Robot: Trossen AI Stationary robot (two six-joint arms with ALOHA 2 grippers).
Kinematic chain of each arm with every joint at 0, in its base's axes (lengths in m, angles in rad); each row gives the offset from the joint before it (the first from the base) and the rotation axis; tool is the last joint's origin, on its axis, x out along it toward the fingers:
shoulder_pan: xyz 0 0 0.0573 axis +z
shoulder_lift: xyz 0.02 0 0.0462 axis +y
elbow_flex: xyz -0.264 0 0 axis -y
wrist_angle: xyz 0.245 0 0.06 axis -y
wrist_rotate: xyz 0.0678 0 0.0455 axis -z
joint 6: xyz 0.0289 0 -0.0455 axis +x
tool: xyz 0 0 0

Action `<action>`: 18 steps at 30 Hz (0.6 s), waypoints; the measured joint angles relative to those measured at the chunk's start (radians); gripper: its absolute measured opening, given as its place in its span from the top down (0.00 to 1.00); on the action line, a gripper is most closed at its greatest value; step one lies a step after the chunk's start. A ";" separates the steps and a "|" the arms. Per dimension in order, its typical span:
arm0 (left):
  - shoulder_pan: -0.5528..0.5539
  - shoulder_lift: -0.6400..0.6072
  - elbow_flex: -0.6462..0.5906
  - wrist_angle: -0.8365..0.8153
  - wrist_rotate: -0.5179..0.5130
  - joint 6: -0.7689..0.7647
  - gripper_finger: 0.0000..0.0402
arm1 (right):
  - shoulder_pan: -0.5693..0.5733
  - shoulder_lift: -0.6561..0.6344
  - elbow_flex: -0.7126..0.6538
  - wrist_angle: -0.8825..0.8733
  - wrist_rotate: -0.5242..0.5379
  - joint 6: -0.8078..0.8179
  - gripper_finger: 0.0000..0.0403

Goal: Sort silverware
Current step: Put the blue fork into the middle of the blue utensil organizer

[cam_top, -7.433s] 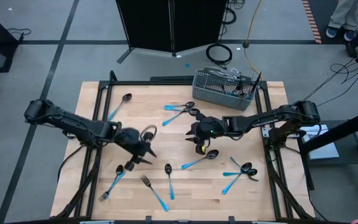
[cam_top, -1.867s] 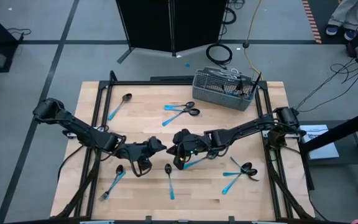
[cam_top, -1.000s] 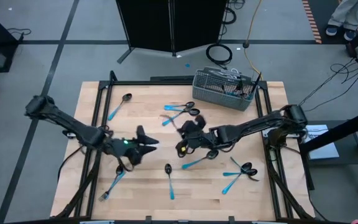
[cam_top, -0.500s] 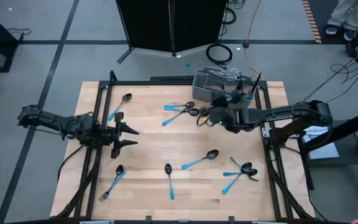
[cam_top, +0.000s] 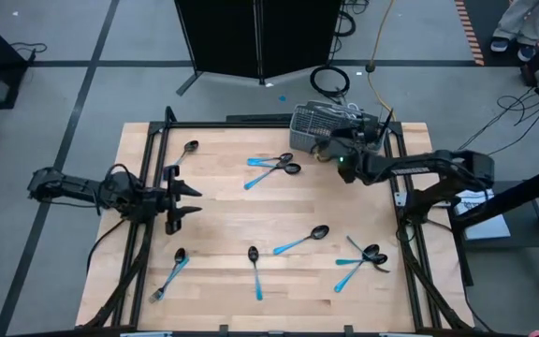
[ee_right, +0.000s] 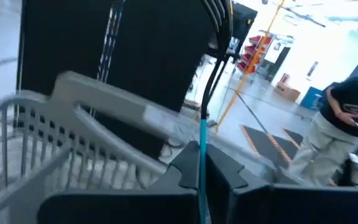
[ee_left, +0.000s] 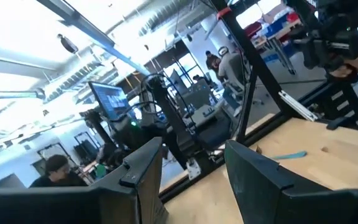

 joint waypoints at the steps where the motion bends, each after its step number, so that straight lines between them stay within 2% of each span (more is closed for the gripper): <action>1: 0.005 0.000 0.000 -0.004 0.001 0.000 0.57 | -0.019 0.018 0.002 0.062 -0.022 -0.048 1.00; 5: 0.027 0.007 0.000 0.000 0.007 0.000 0.57 | -0.066 0.095 0.001 0.279 -0.128 -0.241 1.00; 7: 0.039 0.007 0.000 -0.005 0.010 0.001 0.57 | -0.071 0.121 0.001 0.333 -0.159 -0.286 1.00; 13: 0.075 0.007 0.000 -0.004 0.012 0.004 0.57 | -0.069 0.161 0.001 0.348 -0.163 -0.356 1.00; 18: 0.092 0.007 0.000 -0.004 0.040 0.004 0.57 | -0.066 0.165 0.001 0.299 -0.154 -0.325 1.00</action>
